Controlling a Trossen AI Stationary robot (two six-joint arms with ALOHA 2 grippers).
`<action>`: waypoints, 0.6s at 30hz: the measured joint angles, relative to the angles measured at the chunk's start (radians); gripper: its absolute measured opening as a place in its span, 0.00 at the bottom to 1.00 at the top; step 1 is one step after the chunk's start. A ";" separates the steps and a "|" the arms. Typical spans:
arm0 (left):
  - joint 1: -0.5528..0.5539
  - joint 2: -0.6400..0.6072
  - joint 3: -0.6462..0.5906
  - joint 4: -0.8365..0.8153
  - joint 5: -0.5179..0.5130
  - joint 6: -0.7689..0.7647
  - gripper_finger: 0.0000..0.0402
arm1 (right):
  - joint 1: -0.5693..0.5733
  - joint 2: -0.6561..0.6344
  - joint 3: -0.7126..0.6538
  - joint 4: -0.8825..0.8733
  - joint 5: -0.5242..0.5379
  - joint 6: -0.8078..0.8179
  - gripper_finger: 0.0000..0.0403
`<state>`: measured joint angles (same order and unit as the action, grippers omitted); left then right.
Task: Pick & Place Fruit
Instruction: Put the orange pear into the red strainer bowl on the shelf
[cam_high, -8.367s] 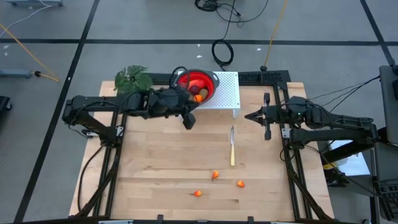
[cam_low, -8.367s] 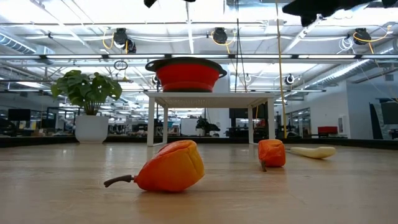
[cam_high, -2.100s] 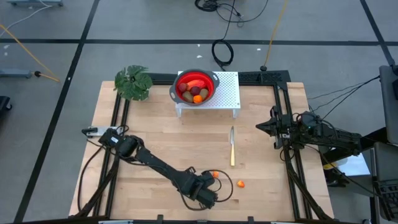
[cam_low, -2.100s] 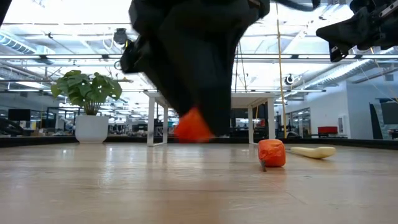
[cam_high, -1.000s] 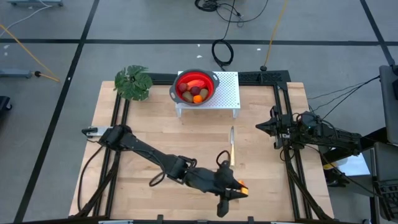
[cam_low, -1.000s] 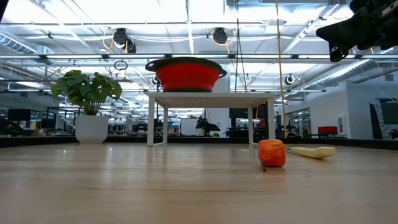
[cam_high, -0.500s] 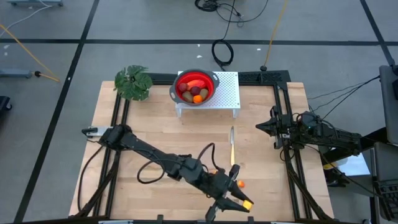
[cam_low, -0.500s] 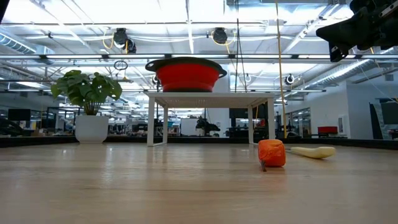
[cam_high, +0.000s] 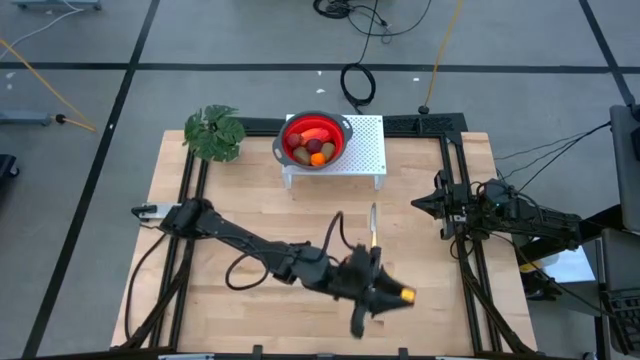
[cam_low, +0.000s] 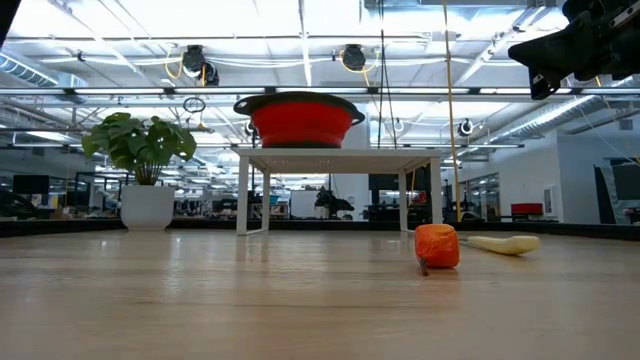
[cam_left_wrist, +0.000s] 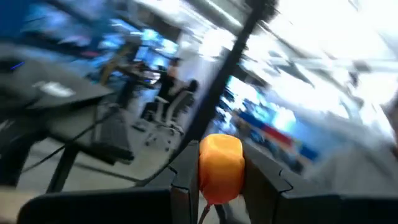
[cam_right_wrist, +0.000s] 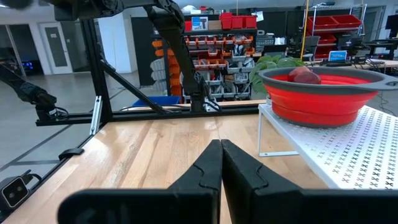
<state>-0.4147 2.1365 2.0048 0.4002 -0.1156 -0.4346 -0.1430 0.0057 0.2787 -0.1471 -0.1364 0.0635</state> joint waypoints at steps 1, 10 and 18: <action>0.006 0.000 0.000 0.000 -0.034 -0.059 0.21 | 0.000 0.000 0.000 0.000 0.000 0.000 0.00; 0.066 0.000 0.000 0.026 -0.182 -0.533 0.21 | 0.000 0.000 0.000 0.000 0.000 0.000 0.00; 0.097 0.000 0.000 0.025 -0.200 -0.812 0.21 | 0.000 0.000 0.000 0.000 0.000 0.000 0.00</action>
<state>-0.3176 2.1368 2.0048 0.4253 -0.3159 -1.2463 -0.1429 0.0057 0.2787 -0.1471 -0.1364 0.0635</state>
